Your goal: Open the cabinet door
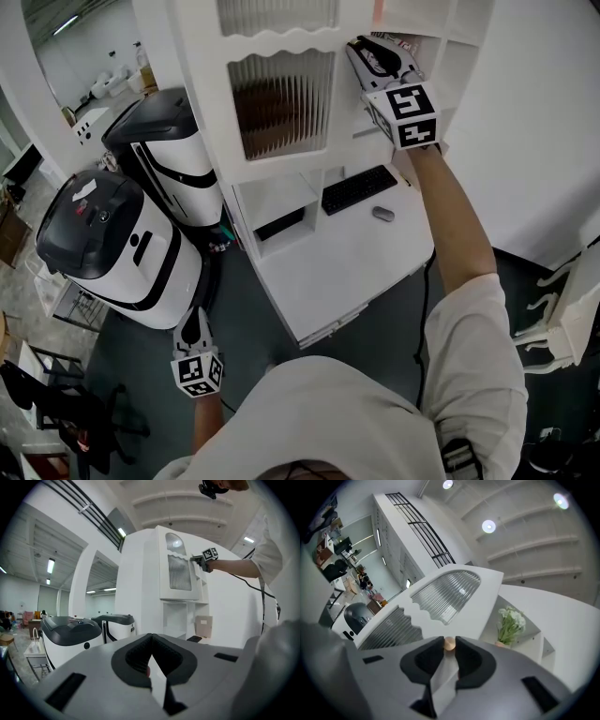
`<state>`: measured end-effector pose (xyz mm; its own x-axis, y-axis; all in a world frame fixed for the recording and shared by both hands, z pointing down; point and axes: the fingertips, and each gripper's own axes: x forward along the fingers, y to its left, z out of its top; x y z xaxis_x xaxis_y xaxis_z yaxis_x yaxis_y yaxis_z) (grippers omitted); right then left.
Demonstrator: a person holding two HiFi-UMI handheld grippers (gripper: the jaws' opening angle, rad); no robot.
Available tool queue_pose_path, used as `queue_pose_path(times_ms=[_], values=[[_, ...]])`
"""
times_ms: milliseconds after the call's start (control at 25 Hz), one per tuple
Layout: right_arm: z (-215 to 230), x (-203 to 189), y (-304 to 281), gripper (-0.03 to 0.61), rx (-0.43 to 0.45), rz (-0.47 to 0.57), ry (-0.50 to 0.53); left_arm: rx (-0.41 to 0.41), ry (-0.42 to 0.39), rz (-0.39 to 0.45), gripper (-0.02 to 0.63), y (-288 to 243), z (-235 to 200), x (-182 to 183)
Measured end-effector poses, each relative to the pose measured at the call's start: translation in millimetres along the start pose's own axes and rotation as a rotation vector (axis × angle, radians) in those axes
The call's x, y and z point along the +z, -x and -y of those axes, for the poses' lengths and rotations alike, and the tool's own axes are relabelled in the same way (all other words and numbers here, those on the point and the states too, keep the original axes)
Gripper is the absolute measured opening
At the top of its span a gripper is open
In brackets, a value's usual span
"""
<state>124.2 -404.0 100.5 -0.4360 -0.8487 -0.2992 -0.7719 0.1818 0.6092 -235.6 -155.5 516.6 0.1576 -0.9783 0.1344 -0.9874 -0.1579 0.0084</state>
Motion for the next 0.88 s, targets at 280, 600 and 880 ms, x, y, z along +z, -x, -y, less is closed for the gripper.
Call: queue_pose_path(times_ms=[280,600,880], values=[[-2,7,11,0.078,0.0,0.023,0.118,-0.017,-0.003,-0.006,-0.002,-9,8,1],[-7,14,25,0.077,0.007,0.055,0.241,-0.029,-0.007,-0.007,-0.002,-17,16,3],[-13,22,39,0.076,0.029,0.089,0.33,-0.036,-0.01,-0.004,-0.002,-20,23,4]])
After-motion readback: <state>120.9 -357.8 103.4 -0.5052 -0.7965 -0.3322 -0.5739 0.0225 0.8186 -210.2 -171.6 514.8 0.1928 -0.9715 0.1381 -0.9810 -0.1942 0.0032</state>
